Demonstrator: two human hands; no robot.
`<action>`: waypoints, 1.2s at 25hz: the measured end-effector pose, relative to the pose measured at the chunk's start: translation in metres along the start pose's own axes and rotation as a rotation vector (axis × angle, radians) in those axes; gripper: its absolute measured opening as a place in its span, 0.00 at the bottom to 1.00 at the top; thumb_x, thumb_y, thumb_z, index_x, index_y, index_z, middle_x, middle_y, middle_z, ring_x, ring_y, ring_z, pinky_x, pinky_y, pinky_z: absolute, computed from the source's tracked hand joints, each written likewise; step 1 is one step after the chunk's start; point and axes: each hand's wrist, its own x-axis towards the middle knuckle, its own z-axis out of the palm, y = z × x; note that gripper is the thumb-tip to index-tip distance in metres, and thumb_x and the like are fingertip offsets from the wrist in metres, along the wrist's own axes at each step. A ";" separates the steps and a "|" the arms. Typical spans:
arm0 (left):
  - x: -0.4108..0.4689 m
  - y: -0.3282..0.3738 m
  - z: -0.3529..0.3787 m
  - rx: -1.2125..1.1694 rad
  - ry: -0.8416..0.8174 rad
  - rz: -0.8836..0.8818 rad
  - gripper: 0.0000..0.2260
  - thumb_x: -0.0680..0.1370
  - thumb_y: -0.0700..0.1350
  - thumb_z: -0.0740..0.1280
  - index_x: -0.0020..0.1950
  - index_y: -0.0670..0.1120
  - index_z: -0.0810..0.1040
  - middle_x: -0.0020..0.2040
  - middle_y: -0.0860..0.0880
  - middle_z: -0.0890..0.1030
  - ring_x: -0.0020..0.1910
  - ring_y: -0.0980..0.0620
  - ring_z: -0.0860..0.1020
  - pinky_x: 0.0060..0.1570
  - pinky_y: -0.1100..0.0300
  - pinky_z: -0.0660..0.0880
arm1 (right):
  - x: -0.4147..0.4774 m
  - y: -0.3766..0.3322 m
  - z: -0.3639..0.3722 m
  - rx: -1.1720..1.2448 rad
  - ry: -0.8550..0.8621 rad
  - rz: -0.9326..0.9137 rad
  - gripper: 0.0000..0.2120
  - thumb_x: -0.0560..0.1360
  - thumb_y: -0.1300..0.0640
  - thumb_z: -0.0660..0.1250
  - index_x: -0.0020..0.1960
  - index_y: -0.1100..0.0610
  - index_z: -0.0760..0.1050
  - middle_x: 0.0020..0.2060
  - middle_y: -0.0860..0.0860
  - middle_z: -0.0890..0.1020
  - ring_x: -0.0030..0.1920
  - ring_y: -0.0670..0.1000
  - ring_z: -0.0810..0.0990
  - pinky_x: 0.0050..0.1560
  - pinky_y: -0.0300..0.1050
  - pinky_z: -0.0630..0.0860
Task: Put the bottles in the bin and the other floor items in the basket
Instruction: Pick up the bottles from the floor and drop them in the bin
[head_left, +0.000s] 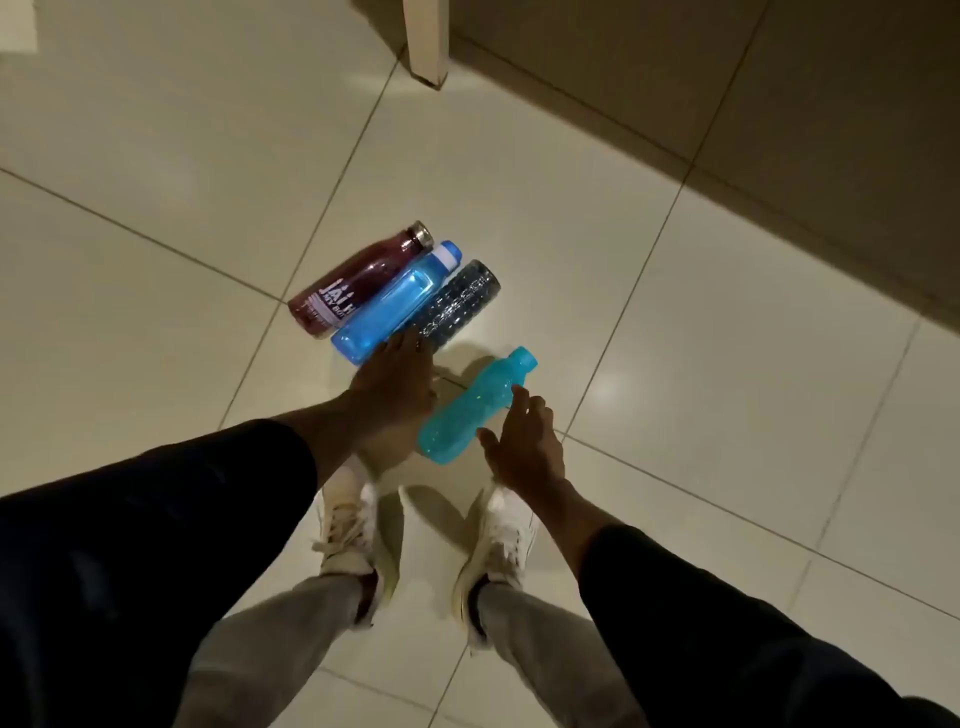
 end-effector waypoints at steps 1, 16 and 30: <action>0.022 -0.006 0.013 0.024 0.010 0.031 0.23 0.75 0.49 0.73 0.64 0.40 0.71 0.66 0.38 0.72 0.66 0.37 0.72 0.64 0.44 0.72 | 0.019 0.002 0.016 0.073 0.040 0.047 0.39 0.78 0.44 0.71 0.80 0.54 0.55 0.62 0.53 0.72 0.52 0.49 0.69 0.46 0.44 0.71; 0.109 0.002 0.090 -0.052 0.059 -0.157 0.25 0.81 0.46 0.70 0.73 0.39 0.64 0.66 0.39 0.76 0.63 0.42 0.79 0.62 0.48 0.78 | 0.123 0.022 0.086 0.647 0.111 0.662 0.36 0.66 0.45 0.81 0.60 0.52 0.59 0.54 0.54 0.78 0.48 0.56 0.80 0.49 0.53 0.82; 0.017 0.049 0.184 -0.166 -0.278 -0.111 0.48 0.68 0.63 0.77 0.78 0.42 0.59 0.74 0.41 0.66 0.72 0.36 0.69 0.68 0.40 0.71 | 0.025 0.094 0.048 0.338 0.053 0.691 0.44 0.67 0.41 0.79 0.70 0.55 0.57 0.56 0.54 0.77 0.46 0.55 0.78 0.46 0.51 0.79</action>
